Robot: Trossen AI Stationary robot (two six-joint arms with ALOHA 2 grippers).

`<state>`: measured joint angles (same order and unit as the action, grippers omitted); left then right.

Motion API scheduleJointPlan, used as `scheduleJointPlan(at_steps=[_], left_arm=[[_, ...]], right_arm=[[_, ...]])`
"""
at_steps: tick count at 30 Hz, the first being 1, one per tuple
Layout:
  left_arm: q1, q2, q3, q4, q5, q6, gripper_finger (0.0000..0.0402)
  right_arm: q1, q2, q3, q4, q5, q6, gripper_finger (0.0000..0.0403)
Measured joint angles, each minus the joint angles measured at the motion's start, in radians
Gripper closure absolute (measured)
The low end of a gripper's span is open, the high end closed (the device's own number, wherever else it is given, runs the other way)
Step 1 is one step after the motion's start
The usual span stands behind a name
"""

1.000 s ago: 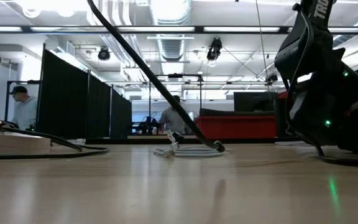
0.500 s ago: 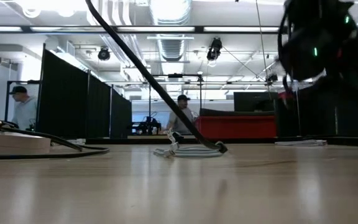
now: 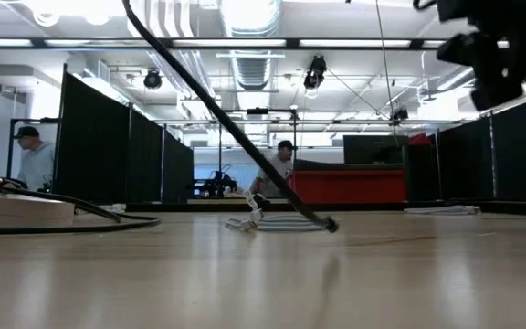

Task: Insert USB
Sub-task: Insert the black charger cable into the black charger adapter

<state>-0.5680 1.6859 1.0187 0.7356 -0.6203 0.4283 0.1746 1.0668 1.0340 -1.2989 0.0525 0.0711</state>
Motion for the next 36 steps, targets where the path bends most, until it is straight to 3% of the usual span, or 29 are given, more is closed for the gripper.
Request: scheduleJointPlan(at_steps=[8, 15, 27, 32, 36], left_arm=[[0.002, 0.0, 0.0, -0.036, -0.158, -0.049, 0.0381], [0.009, 0.0, 0.0, -0.035, -0.165, -0.066, 0.0381], [0.074, -0.054, -0.067, -0.141, -0.14, -0.129, 0.0381], [0.133, -0.125, -0.156, -0.169, 0.036, -0.187, 0.0381], [0.167, -0.179, -0.225, -0.141, 0.044, -0.207, 0.0381]], right_arm=[[0.004, -0.045, -0.035, 0.276, 0.0, -0.075, 0.0261], [0.004, -0.014, -0.104, 0.439, 0.0, -0.097, 0.0261], [0.002, 0.092, -0.162, 0.562, -0.004, -0.111, 0.0261], [-0.005, 0.11, -0.163, 0.632, -0.004, -0.165, 0.0261], [-0.006, 0.086, -0.163, 0.672, 0.002, -0.226, 0.0261]])
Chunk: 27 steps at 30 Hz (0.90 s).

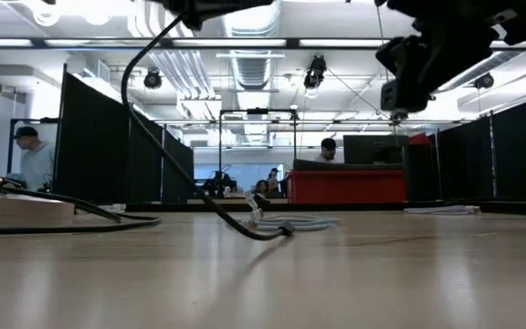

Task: Insert USB
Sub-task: Insert the black charger cable into the black charger adapter

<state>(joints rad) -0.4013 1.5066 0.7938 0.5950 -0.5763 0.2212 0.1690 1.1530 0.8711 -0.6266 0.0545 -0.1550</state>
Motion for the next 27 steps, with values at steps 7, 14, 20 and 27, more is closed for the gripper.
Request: scheduleJointPlan(at_steps=[7, 14, 20, 27], left_arm=[[0.031, -0.03, -0.108, 0.055, 0.007, -0.011, 0.0381], [0.072, -0.074, -0.173, 0.067, 0.066, -0.022, 0.0381], [0.072, -0.113, -0.182, 0.059, 0.067, 0.015, 0.0381], [0.077, -0.147, -0.182, 0.059, 0.071, 0.093, 0.0381]], right_arm=[[-0.054, -0.047, 0.0, 0.068, 0.026, -0.108, 0.0261], [-0.132, -0.053, 0.0, 0.164, -0.108, -0.177, 0.0261], [-0.177, -0.047, -0.001, 0.236, -0.207, -0.222, 0.0261], [-0.226, -0.02, -0.005, 0.254, -0.227, -0.201, 0.0261]])
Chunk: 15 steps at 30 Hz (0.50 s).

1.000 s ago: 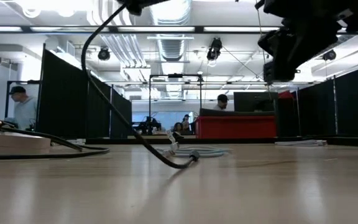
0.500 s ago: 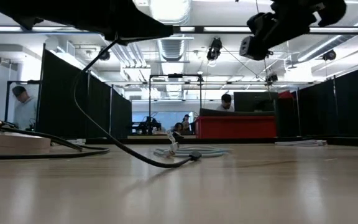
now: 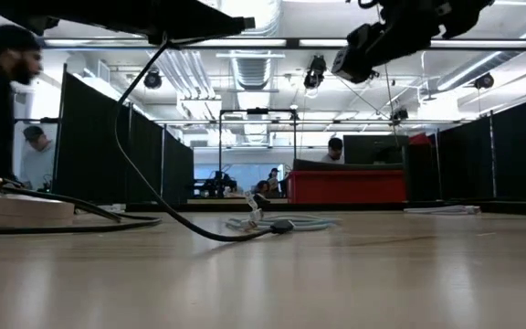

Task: Insert USB
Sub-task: Insert the black charger cable into the black charger adapter

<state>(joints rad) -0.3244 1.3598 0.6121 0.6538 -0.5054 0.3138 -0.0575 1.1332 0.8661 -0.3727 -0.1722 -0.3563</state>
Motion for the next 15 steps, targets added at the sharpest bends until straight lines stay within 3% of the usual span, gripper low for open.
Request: scheduleJointPlan(at_steps=[7, 15], left_arm=[[0.033, 0.007, 0.0, -0.001, 0.002, -0.018, 0.0381], [0.074, 0.009, 0.001, 0.01, 0.002, 0.001, 0.0381]], right_arm=[[-0.002, 0.016, -0.014, 0.016, -0.151, 0.007, 0.0261], [-0.002, 0.016, -0.044, 0.044, -0.151, 0.016, 0.0261]])
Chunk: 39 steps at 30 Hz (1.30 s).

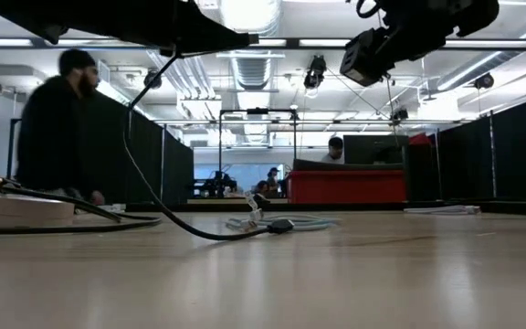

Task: Insert USB
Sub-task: Insert the black charger cable into the black charger adapter

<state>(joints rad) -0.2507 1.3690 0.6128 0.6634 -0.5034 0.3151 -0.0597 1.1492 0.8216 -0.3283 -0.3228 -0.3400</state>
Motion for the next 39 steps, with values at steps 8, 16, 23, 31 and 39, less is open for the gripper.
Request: scheduleJointPlan(at_steps=[8, 16, 23, 31, 39], left_arm=[[0.034, -0.001, 0.047, 0.003, 0.062, 0.057, 0.0381], [0.037, -0.002, 0.061, -0.058, 0.079, 0.062, 0.0381], [0.034, -0.002, 0.06, -0.169, 0.167, -0.061, 0.0381], [0.017, -0.002, 0.06, -0.179, 0.316, -0.081, 0.0381], [0.012, -0.002, 0.058, -0.205, 0.463, -0.108, 0.0381]], right_arm=[[0.0, 0.0, -0.129, 0.18, 0.003, -0.028, 0.0261], [0.007, 0.0, -0.255, 0.184, -0.004, -0.37, 0.0261], [0.008, 0.007, -0.272, 0.113, -0.153, -0.394, 0.0261], [0.035, 0.105, -0.272, 0.086, -0.236, -0.391, 0.0261], [0.04, 0.226, -0.266, 0.086, -0.256, -0.461, 0.0261]])
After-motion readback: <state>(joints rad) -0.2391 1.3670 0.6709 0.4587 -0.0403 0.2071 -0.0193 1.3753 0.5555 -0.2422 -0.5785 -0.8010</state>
